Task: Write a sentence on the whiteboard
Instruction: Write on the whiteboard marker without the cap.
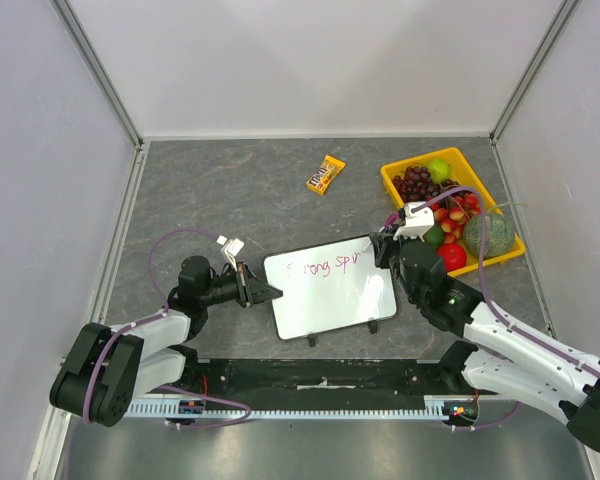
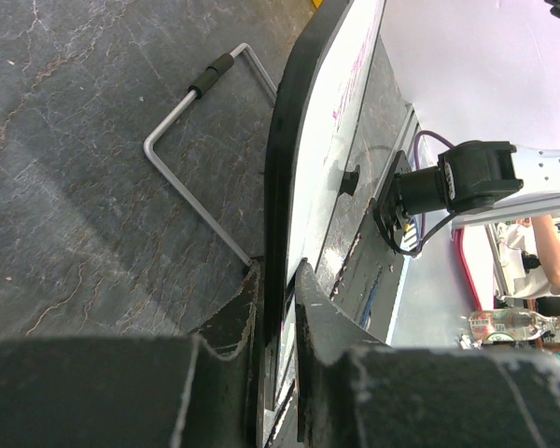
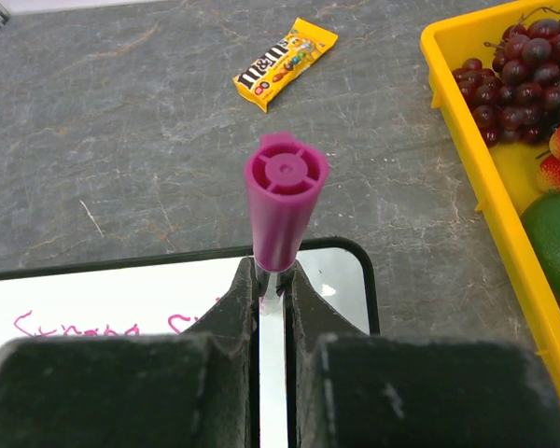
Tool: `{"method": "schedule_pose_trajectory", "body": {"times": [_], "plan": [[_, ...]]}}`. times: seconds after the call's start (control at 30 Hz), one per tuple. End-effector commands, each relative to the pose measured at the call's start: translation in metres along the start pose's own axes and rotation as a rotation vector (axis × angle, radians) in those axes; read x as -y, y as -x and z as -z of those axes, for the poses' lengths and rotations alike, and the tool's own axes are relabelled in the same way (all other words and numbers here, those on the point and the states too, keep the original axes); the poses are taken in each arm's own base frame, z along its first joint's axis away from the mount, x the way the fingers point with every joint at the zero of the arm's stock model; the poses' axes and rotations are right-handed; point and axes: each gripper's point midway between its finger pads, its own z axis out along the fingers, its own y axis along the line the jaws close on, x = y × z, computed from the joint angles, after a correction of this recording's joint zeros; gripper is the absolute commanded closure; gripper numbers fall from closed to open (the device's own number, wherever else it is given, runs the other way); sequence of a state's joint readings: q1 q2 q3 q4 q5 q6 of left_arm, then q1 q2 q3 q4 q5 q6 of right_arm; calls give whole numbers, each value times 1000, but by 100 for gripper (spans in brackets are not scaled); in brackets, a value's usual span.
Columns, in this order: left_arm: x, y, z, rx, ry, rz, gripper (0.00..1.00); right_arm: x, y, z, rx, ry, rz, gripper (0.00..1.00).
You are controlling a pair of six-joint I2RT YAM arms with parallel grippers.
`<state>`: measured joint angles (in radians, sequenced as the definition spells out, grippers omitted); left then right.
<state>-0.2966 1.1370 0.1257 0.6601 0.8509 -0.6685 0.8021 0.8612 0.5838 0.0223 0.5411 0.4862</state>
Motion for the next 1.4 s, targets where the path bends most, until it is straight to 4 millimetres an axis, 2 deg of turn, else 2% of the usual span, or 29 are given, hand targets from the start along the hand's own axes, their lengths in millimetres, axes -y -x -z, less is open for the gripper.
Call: {"method": "schedule_pose_trajectory", "body": {"times": [0.0,0.53,0.73,0.9,1.17,1.37], "plan": [[-19,-6,1,-2,84,14,98,9,-4,-2,8,-41,1,100],[-19,-6,1,-2,84,14,98,16,-33,7,-52,-20,-9,100],[-19,-6,1,-2,86,17,98,15,-33,10,-49,-6,-20,100],[-19,-6,1,-1,85,14,98,7,-16,11,-16,18,-39,100],[-20,-6,1,-3,86,17,98,-6,29,16,71,49,-80,100],[-20,-6,1,-2,86,16,98,-6,37,8,79,14,-41,100]]}}
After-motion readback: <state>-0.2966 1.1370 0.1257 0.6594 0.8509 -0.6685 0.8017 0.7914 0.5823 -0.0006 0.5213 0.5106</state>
